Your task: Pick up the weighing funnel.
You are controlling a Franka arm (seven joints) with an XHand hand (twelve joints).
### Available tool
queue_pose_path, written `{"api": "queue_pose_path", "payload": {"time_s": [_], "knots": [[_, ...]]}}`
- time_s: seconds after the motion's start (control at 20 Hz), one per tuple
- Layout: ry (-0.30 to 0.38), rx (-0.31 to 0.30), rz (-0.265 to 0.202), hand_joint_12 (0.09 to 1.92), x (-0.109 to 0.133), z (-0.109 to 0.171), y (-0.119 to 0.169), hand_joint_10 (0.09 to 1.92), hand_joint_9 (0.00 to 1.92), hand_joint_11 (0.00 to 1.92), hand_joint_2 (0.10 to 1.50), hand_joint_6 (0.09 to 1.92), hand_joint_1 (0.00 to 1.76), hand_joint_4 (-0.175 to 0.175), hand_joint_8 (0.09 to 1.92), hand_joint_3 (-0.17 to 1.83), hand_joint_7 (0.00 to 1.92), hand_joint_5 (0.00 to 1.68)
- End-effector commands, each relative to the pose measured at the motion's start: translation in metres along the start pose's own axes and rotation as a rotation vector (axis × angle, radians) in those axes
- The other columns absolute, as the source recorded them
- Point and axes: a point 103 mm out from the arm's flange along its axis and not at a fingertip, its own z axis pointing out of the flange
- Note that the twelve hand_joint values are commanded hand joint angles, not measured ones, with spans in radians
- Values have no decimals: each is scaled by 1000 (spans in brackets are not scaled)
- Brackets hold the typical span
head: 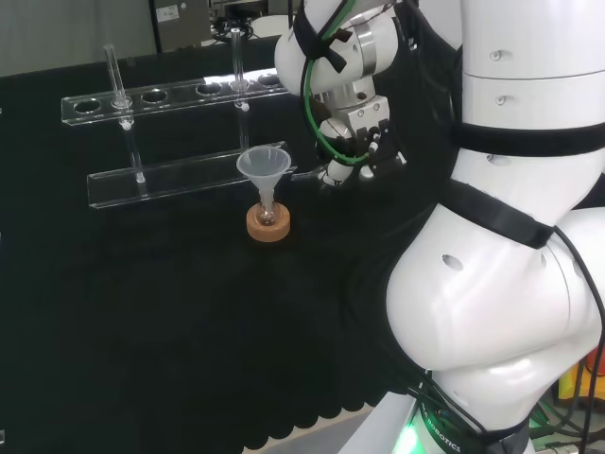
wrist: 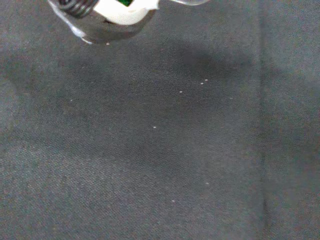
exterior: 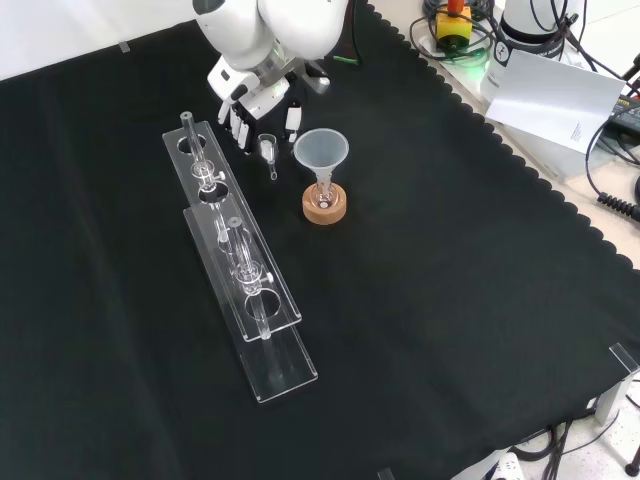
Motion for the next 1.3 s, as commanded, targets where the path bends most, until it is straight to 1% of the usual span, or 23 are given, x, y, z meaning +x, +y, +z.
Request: {"api": "queue_pose_path", "payload": {"time_s": [0.05,0.25,0.45,0.6,0.75,0.9,1.15,1.3], "knots": [[-4,-1,15,1203,-12,-7,-14,416,1001,603,847,980,1060,155,652,482,890,1055],[-3,-12,16,1202,-17,-13,-23,416,1001,604,844,979,1061,155,652,487,891,1057],[-15,-4,27,1199,-23,-23,-34,414,1001,607,828,982,1063,155,652,516,891,1060],[-26,1,31,1199,-23,-26,-37,413,1001,607,826,983,1063,155,652,520,892,1061],[-31,-6,28,1199,-22,-32,-40,413,1001,607,824,983,1063,156,652,523,891,1061],[-47,-7,29,1199,-21,-41,-44,413,1001,607,823,983,1064,156,653,525,893,1061],[-66,10,26,1200,-21,-55,-51,413,1001,608,821,983,1064,155,656,528,904,1062],[-76,0,31,1200,-24,-64,-57,413,1000,608,819,981,1065,155,657,530,910,1063]]}}
